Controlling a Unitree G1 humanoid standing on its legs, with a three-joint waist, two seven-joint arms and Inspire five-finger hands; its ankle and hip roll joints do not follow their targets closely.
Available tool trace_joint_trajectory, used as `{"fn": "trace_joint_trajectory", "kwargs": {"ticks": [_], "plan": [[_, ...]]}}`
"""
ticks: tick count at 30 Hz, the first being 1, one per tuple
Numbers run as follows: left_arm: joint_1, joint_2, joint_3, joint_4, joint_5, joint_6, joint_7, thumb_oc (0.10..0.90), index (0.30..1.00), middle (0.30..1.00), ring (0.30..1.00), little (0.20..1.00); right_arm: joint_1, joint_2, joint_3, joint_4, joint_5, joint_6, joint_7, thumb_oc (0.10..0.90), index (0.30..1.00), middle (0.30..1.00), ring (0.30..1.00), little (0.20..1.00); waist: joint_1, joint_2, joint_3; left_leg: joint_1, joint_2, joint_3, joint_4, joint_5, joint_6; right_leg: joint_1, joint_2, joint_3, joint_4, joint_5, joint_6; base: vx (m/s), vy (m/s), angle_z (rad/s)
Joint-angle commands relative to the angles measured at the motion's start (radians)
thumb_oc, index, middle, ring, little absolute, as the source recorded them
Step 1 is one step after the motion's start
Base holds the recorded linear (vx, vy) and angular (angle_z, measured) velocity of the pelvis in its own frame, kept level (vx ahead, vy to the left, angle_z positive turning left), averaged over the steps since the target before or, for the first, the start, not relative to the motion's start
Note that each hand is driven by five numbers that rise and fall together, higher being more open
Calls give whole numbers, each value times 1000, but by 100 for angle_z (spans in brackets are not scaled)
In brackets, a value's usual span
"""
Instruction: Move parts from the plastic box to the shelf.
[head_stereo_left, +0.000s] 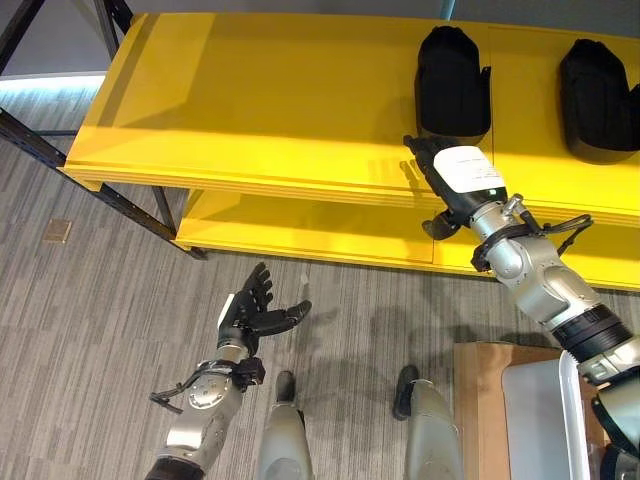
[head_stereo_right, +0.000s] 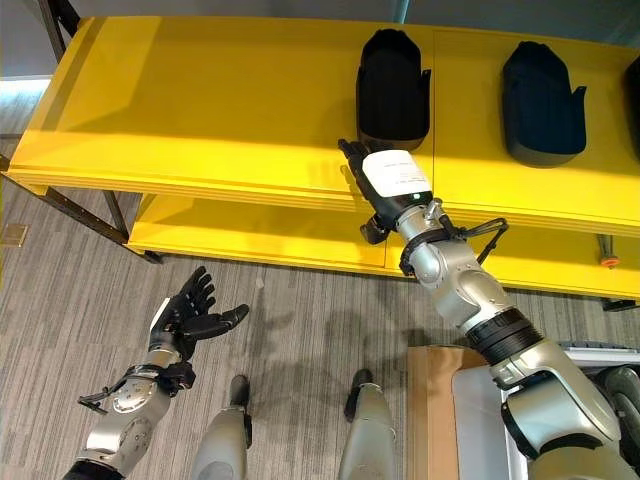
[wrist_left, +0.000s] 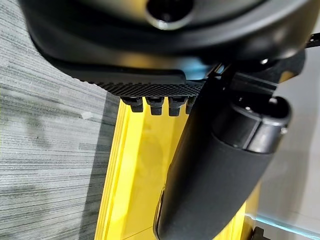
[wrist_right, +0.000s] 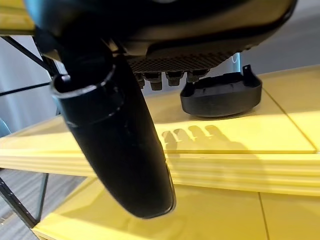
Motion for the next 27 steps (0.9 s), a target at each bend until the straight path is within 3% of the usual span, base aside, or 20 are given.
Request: {"fn": "trace_joint_trajectory", "kwargs": {"ticks": [1,6,14,19,22,24,27], "plan": [[25,69,45,-89,24,-72,-6,900,1000,1000,1000,1000,-38,35,-70,-83,29,-34,-31,900,1000,1000,1000,1000,3,-62,-110,89,9,1,51,-139,46,109,-20,67,-249,172,105,35,60,-12],[44,61,66,-91,29,-71,-2,900,1000,1000,1000,1000,36,57,-124,-129,67,-45,-37,900,1000,1000,1000,1000,-11,-70,-147,131,-1,24,0,-129,55,158,-21,68,-351,221,118,38,63,-16],[75,12,56,-86,54,-58,-7,900,1000,1000,1000,1000,321,144,-289,-228,175,-86,-65,900,1000,1000,1000,1000,-45,-77,-198,174,-38,31,-59,-112,66,248,-46,45,-466,273,139,38,87,-1],[89,6,58,-93,81,-60,-17,900,1000,1000,1000,1000,479,182,-363,-258,235,-117,-71,900,1000,1000,1000,1000,-60,-91,-198,153,-74,24,1,-145,87,256,-69,56,-471,303,154,-18,103,4],[72,6,54,-81,99,-61,-20,900,1000,1000,1000,1000,625,231,-428,-267,269,-128,-76,900,1000,1000,1000,1000,-95,-104,-173,100,-135,30,106,-198,119,254,-119,84,-470,368,170,-83,231,10],[40,18,52,-80,126,-73,-10,900,1000,1000,1000,1000,671,252,-436,-266,277,-135,-70,900,1000,1000,1000,1000,-124,-107,-156,55,-173,46,166,-220,131,231,-157,106,-487,446,176,-119,268,10],[-8,38,44,-67,180,-90,6,900,1000,1000,1000,1000,715,260,-439,-256,278,-143,-59,900,1000,1000,1000,1000,-155,-91,-154,33,-179,89,170,-230,143,189,-160,123,-538,480,172,-68,248,-2]]}}
